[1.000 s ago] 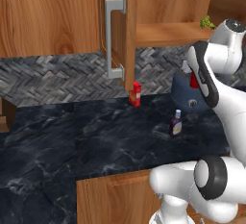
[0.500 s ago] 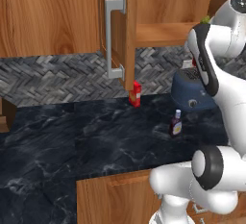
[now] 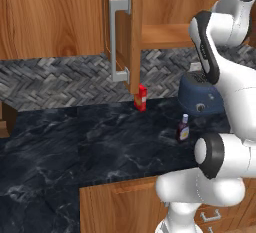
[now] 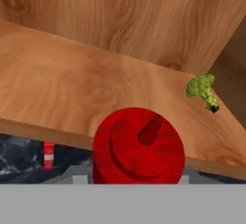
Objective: Pick the condiment bottle and ketchup from the counter and place them in the cabinet.
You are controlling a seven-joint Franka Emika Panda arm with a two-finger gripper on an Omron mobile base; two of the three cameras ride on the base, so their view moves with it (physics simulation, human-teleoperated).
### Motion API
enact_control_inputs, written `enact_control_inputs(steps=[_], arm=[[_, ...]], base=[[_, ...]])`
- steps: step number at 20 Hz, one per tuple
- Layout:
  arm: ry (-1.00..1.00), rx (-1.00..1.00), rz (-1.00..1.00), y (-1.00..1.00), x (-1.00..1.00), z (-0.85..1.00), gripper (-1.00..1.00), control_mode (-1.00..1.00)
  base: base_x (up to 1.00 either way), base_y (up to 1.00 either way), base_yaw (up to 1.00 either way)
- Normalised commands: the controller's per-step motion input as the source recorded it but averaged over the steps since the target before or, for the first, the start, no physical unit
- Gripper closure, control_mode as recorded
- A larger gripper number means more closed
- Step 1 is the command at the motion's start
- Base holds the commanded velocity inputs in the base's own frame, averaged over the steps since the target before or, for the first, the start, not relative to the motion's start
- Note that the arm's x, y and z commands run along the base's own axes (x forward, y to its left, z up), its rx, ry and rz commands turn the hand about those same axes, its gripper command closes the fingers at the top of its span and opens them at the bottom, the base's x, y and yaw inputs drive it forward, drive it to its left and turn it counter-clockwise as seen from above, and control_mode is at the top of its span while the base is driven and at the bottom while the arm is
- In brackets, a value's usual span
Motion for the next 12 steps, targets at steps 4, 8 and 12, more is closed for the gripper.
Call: enact_control_inputs(steps=[4,8,12], arm=[[-0.01,0.00,-0.01,0.00,0.43,0.31,1.00,-1.00],[-0.01,0.00,0.00,0.00,0.41,0.08,1.00,-1.00],[0.00,0.00,0.00,0.00,0.45,-0.01,1.00,-1.00]], base=[[0.00,0.00,0.00],[0.00,0.00,0.00],[0.00,0.00,0.00]])
